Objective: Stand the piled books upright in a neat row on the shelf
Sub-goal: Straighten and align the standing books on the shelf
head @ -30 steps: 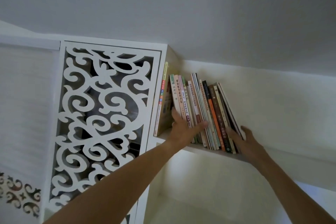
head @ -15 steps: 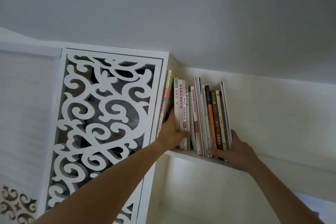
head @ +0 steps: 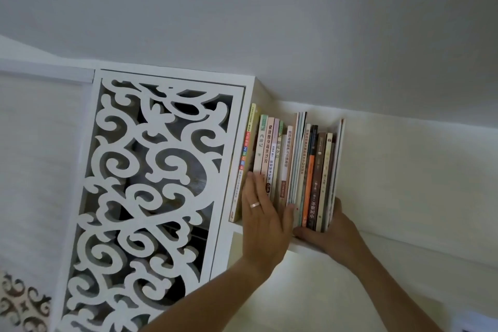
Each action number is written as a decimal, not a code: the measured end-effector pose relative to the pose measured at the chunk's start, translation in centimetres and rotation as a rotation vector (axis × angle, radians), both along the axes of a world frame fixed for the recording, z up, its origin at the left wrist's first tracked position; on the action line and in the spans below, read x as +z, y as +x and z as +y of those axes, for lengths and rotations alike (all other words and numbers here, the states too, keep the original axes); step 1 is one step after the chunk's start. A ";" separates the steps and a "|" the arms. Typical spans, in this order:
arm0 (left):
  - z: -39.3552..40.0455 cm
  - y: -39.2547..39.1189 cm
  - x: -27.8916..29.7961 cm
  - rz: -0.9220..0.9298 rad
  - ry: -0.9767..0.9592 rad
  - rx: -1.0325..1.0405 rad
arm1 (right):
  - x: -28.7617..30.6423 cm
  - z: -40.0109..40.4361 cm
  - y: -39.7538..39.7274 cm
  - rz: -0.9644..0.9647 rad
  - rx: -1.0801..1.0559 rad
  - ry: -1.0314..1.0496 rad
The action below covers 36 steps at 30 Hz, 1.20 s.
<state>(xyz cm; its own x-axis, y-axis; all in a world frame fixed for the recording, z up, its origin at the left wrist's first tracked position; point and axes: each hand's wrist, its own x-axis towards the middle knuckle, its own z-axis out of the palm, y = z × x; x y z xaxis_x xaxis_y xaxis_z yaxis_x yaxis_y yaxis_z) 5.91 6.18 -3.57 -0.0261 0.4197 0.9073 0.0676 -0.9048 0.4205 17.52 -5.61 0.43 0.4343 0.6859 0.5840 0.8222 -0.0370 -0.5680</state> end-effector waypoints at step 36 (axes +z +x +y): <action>-4.8 2.6 6.9 0.204 -0.278 -0.074 | 1.2 -4.2 3.0 -0.141 0.009 0.167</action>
